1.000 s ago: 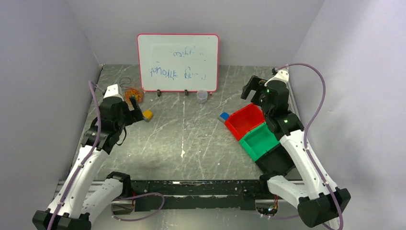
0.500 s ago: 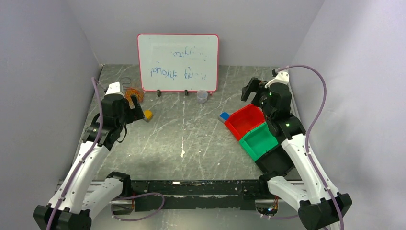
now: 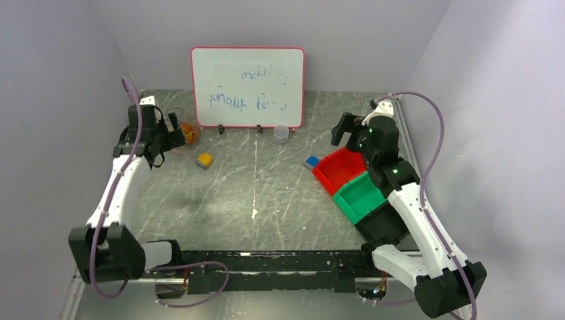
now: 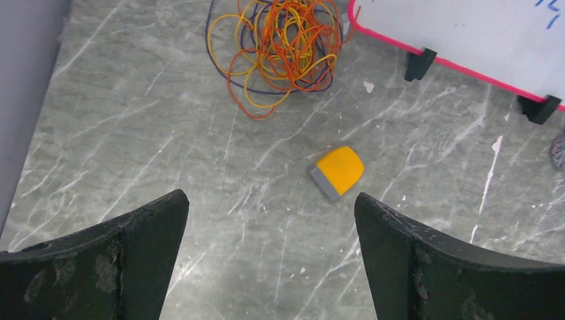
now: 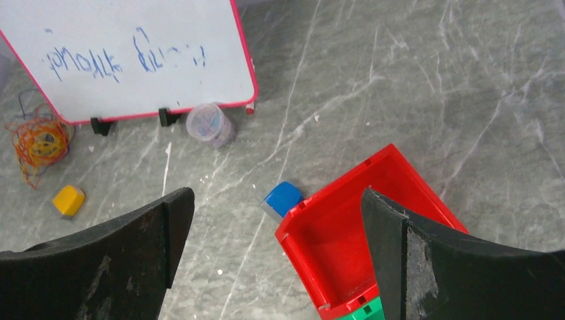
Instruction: Untangle the cables
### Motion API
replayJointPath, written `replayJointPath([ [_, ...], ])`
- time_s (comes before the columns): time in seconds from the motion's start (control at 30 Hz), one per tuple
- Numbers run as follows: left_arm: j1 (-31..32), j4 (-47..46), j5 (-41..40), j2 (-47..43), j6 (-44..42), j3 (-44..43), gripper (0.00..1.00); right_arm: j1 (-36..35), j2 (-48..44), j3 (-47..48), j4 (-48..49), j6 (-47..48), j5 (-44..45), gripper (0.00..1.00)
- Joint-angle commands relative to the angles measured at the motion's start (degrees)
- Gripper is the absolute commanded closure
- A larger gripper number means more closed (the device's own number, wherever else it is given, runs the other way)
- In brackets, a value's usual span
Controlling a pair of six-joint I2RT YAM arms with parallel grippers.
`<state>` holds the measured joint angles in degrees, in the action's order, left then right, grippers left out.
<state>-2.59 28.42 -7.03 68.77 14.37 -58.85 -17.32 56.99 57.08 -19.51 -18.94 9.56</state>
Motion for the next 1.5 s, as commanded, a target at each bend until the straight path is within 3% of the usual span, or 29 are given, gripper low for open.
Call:
replayJointPath([
  [0.0, -3.04, -4.27, 8.29, 7.22, -2.72, -3.93, 0.01, 0.41, 0.36, -1.53, -0.08, 0.71, -2.83, 0.00],
  [0.2, -5.94, -8.58, 13.84, 16.90, -3.06, -7.26, 0.01, 0.35, 0.97, -2.63, -0.48, 0.89, -6.38, 0.00],
  [0.67, -5.89, -5.50, 11.03, 35.13, -11.56, -21.43, 0.01, 0.36, 2.70, -3.72, -0.07, 0.03, -9.01, 0.00],
  [1.0, -5.92, -7.11, 18.93, 42.70, -14.95, -24.79, 0.01, 0.36, 3.91, -4.54, -0.09, 0.05, -9.79, 0.00],
  [1.47, -5.93, -9.21, 15.08, 48.47, -14.82, -26.69, 0.01, 0.35, 5.52, -5.40, 0.64, -0.06, -10.77, 0.00],
])
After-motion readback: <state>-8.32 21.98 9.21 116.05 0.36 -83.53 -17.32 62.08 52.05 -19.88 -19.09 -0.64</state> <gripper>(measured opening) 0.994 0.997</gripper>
